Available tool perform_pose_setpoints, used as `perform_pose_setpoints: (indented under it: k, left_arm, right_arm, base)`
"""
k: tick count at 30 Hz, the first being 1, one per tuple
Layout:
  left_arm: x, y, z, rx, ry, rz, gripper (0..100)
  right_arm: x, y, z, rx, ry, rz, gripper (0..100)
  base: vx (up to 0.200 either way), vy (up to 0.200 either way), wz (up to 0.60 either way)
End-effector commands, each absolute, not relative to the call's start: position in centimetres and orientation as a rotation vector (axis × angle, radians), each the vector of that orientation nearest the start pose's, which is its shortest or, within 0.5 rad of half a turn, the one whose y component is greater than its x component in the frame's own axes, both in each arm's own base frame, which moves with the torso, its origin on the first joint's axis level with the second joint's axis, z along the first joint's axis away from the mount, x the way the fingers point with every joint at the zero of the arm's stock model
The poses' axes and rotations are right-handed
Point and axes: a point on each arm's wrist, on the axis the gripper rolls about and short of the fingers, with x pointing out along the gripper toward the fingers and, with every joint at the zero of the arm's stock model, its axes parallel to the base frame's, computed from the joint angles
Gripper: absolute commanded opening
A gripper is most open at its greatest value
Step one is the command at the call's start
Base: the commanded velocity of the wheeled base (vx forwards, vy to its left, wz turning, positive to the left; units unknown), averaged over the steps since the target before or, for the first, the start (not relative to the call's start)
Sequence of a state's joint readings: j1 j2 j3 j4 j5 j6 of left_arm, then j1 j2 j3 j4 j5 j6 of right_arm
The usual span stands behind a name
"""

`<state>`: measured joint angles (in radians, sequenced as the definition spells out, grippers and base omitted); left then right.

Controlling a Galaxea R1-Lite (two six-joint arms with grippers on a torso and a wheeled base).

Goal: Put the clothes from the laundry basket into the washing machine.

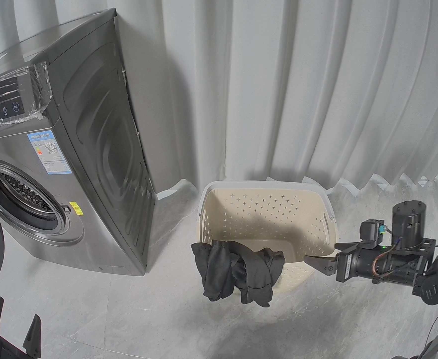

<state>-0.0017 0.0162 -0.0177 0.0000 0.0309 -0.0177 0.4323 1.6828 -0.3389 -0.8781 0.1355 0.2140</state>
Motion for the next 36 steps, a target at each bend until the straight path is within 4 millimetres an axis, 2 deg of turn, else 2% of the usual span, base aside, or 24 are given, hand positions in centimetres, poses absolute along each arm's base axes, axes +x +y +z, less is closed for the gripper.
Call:
perform_pose_setpoints:
  k: [1,14,27,33,36]
  left_arm:
    - [-2.3,0.1,7.5,-0.018,0.000,0.031,100]
    - [-2.3,0.1,7.5,-0.017,0.000,0.031,100]
    - [-2.3,0.1,7.5,-0.017,0.000,0.031,100]
    - [-2.3,0.1,7.5,-0.014,0.000,0.031,100]
    - [-2.3,0.1,7.5,-0.014,0.000,0.031,100]
  right_arm:
    - [24.2,12.2,6.1,0.120,0.604,0.470,100]
    - [27.6,14.6,0.0,0.087,0.598,0.375,100]
    - [29.4,17.6,-2.1,0.075,0.575,0.391,100]
    - [30.7,18.5,-2.3,0.090,0.541,0.398,100]
    - [31.1,18.8,-2.5,0.091,0.532,0.401,100]
  base:
    - [0.000,0.000,0.00]
    - [0.000,0.000,0.00]
    - [0.000,0.000,0.00]
    - [-0.200,0.000,0.00]
    - [0.000,0.000,0.00]
